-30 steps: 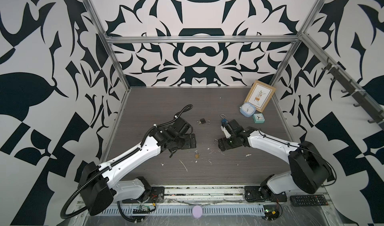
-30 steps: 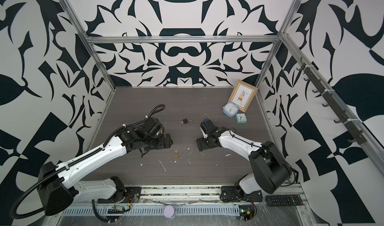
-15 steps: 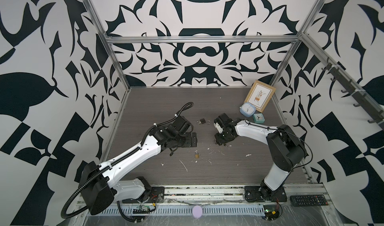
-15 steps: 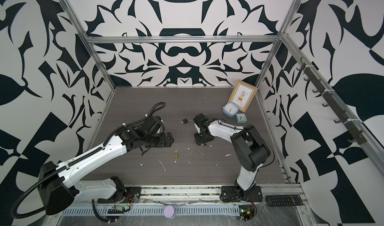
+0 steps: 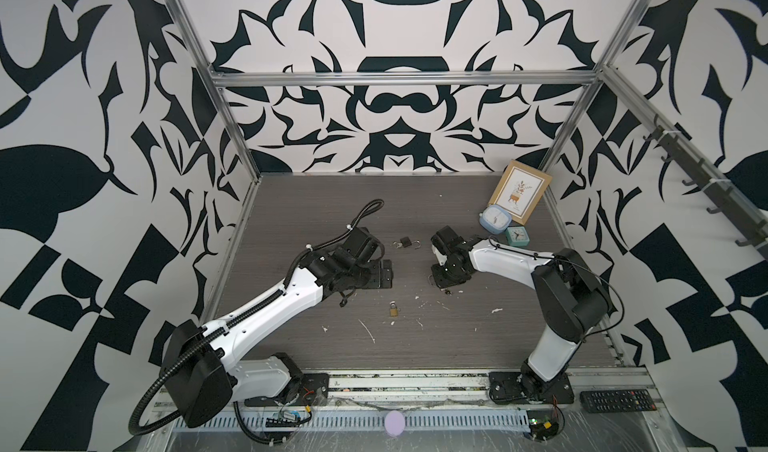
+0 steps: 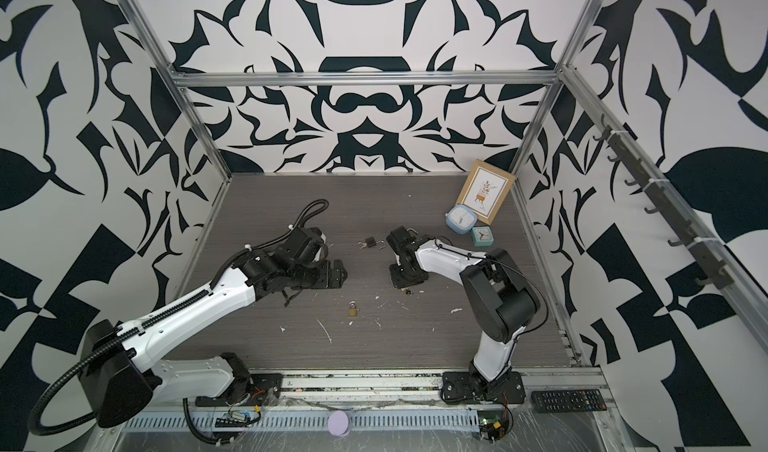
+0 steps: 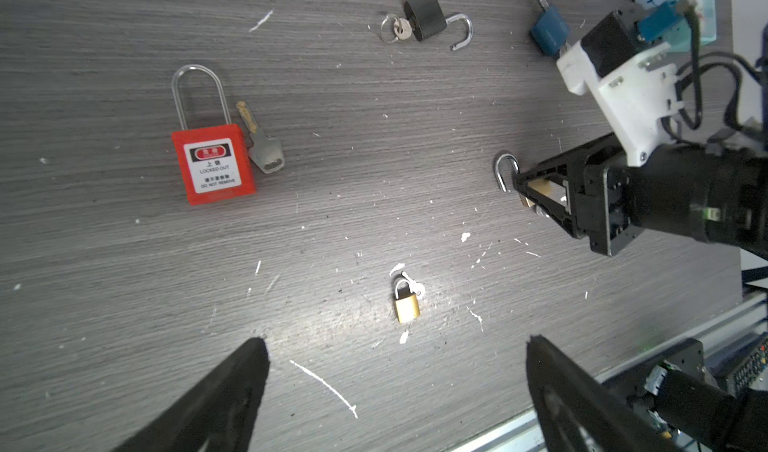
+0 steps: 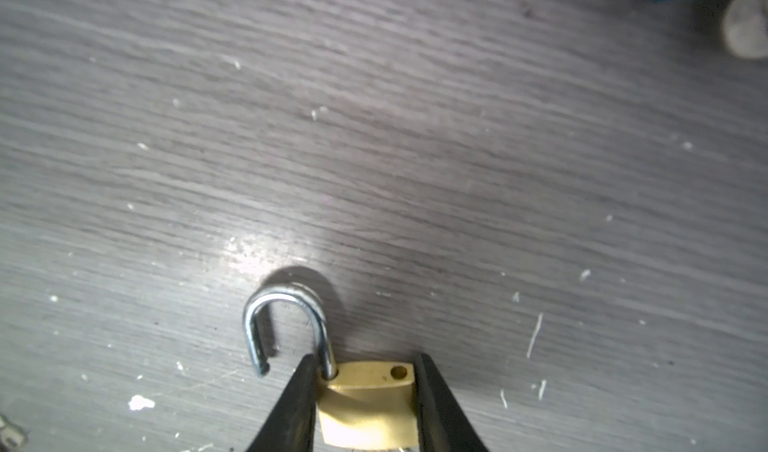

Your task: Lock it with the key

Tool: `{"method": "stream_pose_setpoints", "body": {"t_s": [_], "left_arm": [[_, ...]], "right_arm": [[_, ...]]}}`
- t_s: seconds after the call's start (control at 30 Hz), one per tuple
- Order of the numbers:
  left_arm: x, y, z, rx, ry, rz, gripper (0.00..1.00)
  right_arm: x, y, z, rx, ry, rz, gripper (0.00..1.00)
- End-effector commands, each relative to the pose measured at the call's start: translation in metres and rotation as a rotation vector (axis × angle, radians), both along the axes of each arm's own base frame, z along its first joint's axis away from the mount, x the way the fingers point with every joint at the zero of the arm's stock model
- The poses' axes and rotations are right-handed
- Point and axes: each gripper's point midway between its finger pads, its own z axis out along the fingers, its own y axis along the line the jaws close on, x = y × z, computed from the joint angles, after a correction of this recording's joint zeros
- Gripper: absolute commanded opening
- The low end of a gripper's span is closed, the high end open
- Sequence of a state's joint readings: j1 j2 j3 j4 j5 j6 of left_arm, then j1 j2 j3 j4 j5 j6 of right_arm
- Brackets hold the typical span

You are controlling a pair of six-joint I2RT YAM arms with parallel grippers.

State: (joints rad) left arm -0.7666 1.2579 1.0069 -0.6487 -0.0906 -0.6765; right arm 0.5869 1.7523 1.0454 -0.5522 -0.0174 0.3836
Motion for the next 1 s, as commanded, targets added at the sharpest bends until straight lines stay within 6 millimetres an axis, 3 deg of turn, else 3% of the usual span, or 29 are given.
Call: {"method": "stream_pose_setpoints", "body": {"t_s": [0.0, 0.3, 0.4, 0.57, 0.77, 0.83, 0.97], "left_arm": [[0.009, 0.010, 0.000, 0.030, -0.056, 0.026, 0.99], [0.014, 0.015, 0.004, 0.009, -0.136, 0.036, 0.99], [0.011, 0.017, 0.001, 0.010, -0.140, 0.026, 0.99], [0.006, 0.020, 0.003, 0.013, -0.144, 0.012, 0.99], [0.002, 0.018, 0.007, -0.007, -0.129, 0.008, 1.00], [0.000, 0.016, 0.008, -0.003, -0.118, 0.015, 0.98], [-0.006, 0.002, 0.014, 0.053, -0.113, 0.000, 0.97]], "right_arm": [[-0.027, -0.001, 0.000, -0.004, 0.079, -0.175, 0.36], [-0.046, 0.026, -0.007, 0.028, 0.086, -0.552, 0.38], [-0.047, 0.039, -0.006, 0.077, 0.073, -0.626, 0.41], [-0.043, 0.043, 0.003, 0.095, 0.044, -0.651, 0.50], [-0.028, 0.027, 0.048, 0.172, -0.081, -0.604, 0.70], [-0.023, 0.013, 0.067, 0.193, -0.136, -0.577, 0.85], [-0.020, -0.024, 0.092, 0.180, -0.242, -0.497, 0.90]]}}
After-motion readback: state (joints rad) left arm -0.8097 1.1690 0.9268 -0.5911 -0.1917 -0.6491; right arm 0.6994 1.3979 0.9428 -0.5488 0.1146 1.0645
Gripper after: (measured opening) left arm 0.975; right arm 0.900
